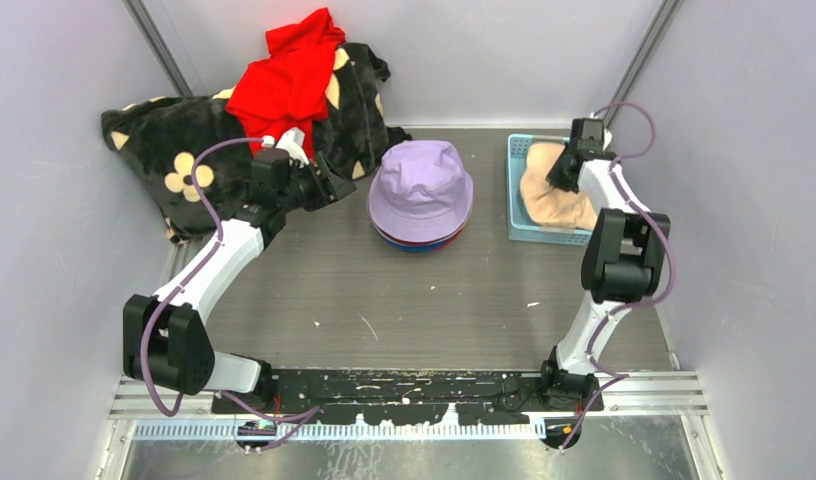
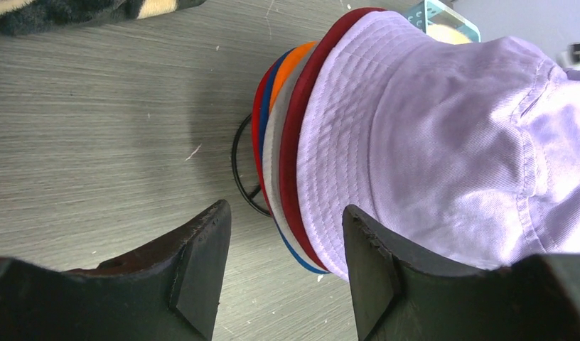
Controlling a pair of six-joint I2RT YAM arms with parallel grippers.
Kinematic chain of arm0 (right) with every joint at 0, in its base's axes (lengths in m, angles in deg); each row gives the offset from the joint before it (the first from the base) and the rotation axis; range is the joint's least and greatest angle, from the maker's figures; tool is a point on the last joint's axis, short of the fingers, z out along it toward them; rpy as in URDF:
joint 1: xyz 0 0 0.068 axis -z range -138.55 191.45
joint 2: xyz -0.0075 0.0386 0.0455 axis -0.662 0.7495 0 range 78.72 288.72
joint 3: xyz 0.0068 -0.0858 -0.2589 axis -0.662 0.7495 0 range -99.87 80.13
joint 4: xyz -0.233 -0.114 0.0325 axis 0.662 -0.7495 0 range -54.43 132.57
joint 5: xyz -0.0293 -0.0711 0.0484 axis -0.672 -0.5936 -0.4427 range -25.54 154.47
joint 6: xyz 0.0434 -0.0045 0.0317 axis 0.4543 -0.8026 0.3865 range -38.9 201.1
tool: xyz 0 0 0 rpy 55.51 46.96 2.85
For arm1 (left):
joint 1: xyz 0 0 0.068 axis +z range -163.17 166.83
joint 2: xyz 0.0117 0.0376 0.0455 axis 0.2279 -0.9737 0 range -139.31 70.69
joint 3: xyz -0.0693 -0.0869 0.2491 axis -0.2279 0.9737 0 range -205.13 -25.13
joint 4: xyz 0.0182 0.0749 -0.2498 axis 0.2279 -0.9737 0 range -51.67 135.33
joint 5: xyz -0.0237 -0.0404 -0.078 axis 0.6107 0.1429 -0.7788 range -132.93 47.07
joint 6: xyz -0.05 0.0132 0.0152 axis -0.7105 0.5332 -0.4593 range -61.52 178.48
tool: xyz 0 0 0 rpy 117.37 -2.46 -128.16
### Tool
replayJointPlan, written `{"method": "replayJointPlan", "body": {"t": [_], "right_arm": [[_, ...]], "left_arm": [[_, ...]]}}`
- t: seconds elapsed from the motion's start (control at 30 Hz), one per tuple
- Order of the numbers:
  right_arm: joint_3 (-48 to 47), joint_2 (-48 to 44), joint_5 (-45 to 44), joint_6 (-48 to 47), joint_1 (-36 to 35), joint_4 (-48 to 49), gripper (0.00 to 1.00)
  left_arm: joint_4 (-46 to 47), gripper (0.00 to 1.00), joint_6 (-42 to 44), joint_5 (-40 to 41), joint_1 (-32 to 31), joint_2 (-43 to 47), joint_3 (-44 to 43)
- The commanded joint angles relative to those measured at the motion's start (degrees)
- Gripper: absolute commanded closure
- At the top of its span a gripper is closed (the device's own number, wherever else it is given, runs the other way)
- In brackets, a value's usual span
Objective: Stack the hats
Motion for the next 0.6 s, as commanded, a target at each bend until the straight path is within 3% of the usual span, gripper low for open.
{"method": "replayJointPlan", "body": {"t": [0.0,0.33,0.57], "right_arm": [[-4.02,-15.48,-0.74,-0.46,-0.61,1.12,0.99],[-16.10,-24.93,14.68,0.90,-1.02,-2.50,0.99],[-17.39,-27.02,34.48,8.11,-1.02,5.04,0.99]], "left_arm": [[3.37,0.41,-0.84,-1.02,-0.31,0.57,-0.17],[3.55,0.41,-1.72,-1.03,-0.32,3.73,1.21],[2.88,0.41,-1.65,-0.45,-0.42,9.80,2.54]]}}
